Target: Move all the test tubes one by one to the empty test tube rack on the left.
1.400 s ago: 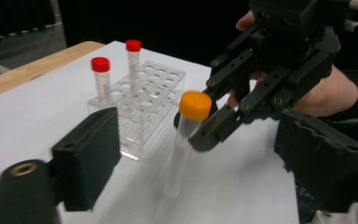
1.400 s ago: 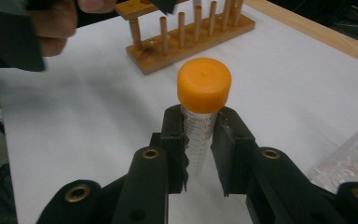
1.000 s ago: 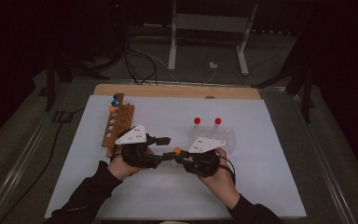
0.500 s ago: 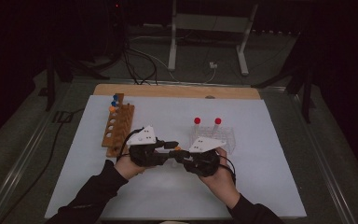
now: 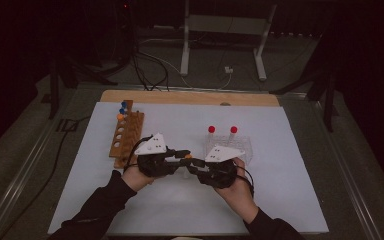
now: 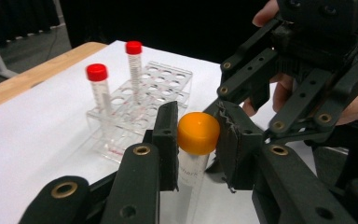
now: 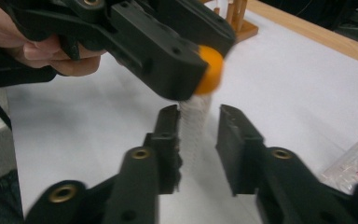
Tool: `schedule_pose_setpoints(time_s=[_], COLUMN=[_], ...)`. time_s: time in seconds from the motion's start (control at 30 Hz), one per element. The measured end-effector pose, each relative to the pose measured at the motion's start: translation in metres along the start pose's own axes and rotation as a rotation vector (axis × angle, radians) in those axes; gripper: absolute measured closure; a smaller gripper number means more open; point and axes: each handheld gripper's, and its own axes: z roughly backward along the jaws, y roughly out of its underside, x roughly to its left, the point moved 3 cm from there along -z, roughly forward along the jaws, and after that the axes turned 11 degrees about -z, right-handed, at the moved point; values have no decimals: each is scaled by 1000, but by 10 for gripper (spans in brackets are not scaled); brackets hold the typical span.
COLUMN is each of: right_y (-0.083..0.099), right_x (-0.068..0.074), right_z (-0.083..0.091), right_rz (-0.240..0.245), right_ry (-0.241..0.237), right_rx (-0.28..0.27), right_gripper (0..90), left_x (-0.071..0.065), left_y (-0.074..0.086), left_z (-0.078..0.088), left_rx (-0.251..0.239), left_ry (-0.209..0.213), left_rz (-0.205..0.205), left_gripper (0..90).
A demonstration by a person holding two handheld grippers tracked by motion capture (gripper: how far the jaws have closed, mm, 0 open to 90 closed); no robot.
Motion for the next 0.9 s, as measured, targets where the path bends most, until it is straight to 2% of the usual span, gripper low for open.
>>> schedule_pose_setpoints(time_s=[0.23,0.3,0.67,0.83,0.9], right_y=[-3,-4,-7,-8,-8], right_x=[-4,-5,-4,-5,-6], right_z=[3,4,10,12,12], right_rz=[-7,-27,-36,-41,-46], right_ry=[-8,-13,22,38,50], right_rx=[-39,-46,-116,-137,-146], right_gripper=[465,365,184,133,78], left_x=[22,28,68,83,90], left_y=[-2,-2,-3,0,2], left_z=[24,32,82,101,108], left_rx=[-8,-8,-14,-18,-19], left_ry=[-90,-119,-304,-371,-396], left_rz=[26,34,60,79,91], left_gripper=[714,714,714,714,714])
